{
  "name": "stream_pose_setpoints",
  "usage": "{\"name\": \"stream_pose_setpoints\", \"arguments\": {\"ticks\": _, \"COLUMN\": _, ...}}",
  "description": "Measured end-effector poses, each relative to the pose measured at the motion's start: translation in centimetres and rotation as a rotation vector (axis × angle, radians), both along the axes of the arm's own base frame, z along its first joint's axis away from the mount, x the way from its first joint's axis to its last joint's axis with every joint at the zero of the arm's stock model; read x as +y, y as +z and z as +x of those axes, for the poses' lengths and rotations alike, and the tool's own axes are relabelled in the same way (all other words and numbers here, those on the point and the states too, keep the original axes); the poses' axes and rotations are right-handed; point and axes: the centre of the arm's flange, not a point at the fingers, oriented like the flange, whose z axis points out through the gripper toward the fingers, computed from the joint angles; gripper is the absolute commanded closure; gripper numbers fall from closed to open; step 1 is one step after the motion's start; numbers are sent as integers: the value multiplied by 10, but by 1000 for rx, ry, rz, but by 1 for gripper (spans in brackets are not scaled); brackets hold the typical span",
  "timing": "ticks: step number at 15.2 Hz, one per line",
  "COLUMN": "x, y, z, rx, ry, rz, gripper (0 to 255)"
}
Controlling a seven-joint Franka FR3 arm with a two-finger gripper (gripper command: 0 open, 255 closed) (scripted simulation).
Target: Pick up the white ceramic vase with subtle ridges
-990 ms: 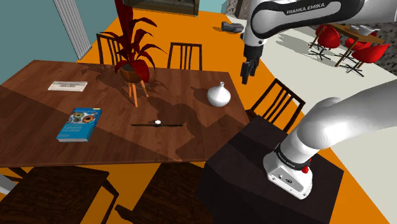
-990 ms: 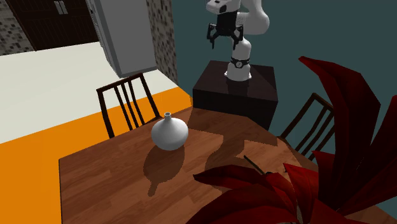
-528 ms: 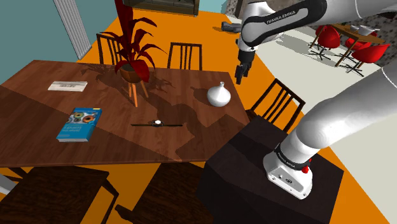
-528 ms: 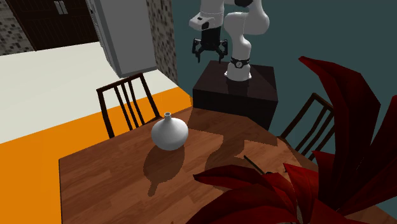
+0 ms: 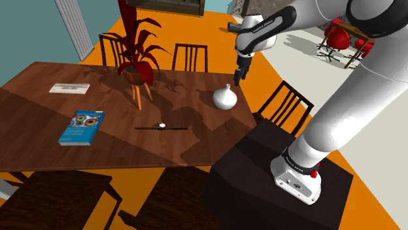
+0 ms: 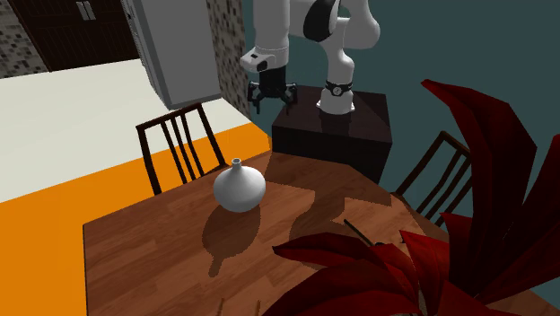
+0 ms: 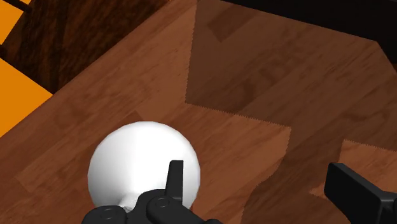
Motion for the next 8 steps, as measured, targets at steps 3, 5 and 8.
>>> {"name": "stream_pose_setpoints", "arguments": {"ticks": 3, "x": -22, "y": -21, "z": 24, "rx": -18, "ry": 8, "rz": 3, "gripper": 0}}
{"name": "stream_pose_setpoints", "arguments": {"ticks": 5, "x": -36, "y": -35, "z": 38, "rx": -28, "ry": 14, "rz": 5, "gripper": 0}}
{"name": "stream_pose_setpoints", "arguments": {"ticks": 8, "x": -55, "y": -56, "z": 66, "rx": -46, "ry": 22, "rz": 8, "gripper": 0}}
